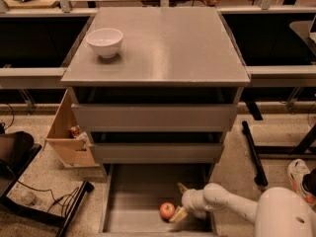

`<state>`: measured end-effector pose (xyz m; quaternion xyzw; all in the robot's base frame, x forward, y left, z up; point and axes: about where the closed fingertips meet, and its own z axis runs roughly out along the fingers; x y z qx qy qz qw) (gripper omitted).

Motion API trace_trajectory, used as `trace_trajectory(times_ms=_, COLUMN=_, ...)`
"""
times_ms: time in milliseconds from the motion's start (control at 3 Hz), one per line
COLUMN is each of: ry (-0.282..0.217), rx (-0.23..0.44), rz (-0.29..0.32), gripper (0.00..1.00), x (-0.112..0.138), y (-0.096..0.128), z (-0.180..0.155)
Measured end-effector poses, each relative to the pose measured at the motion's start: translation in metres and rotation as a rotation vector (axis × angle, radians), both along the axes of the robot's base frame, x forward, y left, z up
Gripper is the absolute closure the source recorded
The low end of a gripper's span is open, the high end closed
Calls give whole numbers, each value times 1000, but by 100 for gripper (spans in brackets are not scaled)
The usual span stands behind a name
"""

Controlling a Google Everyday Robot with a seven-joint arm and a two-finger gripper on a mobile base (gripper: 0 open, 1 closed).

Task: Pick apple from bottom drawer and place on counter

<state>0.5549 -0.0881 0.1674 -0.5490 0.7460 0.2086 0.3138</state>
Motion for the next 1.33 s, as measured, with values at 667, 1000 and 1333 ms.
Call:
trace_trajectory(times_ms=667, ry=78, rx=-10, rz=64, gripper=4, x=-7, y=14, z=-44)
trace_trajectory(times_ms=1000, ry=107, rx=-1, rz=102, gripper=25, x=-12, y=22, z=-52)
trace_trajectory(times_ms=1333, ry=142, rx=7, rz=186, gripper=48, x=-23, y=41, z=-46)
